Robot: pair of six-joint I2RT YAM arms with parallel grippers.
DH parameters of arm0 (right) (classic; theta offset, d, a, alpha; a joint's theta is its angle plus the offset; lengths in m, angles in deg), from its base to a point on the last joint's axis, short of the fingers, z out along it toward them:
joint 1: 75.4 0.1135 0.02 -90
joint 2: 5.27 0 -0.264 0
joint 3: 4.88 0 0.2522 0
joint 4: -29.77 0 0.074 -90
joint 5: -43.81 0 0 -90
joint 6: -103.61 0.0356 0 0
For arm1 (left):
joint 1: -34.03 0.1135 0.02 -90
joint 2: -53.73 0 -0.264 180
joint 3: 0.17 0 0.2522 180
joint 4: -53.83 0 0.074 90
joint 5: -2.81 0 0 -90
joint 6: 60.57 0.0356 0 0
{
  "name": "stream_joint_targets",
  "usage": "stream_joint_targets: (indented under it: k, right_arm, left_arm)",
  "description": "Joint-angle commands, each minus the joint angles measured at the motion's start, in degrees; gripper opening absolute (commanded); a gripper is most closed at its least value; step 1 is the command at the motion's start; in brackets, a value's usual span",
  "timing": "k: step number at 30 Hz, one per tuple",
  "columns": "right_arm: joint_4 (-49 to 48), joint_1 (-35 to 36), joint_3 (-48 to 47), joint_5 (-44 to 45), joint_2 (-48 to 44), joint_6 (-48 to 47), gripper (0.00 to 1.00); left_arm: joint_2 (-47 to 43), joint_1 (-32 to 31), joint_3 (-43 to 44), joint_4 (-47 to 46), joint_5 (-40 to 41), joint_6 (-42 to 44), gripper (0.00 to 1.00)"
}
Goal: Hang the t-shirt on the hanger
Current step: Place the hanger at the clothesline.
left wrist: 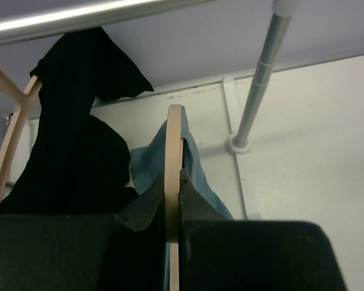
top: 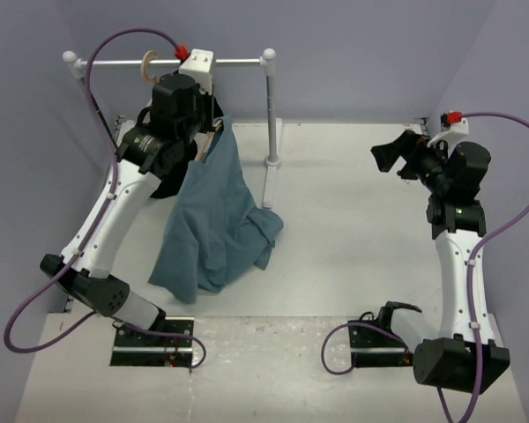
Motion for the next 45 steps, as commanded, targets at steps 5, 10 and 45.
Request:
stream_joint_targets:
  k: [5, 10, 45]
  right_arm:
    - [-4.5, 1.1, 0.7, -3.5, 1.4, 1.2, 0.99]
    - [-5.9, 1.4, 1.8, -3.1, 2.5, 1.4, 0.99]
    - [-9.6, 4.1, 5.3, -3.4, 4.2, 2.2, 0.99]
  left_arm:
    - [6.1, 7.9, 8.1, -19.6, -3.0, 1.6, 0.00]
    - [13.2, 12.2, 22.0, -17.1, -6.9, 0.0, 0.00]
    - [13.9, 15.7, -2.5, -33.3, -14.8, -6.9, 0.00]
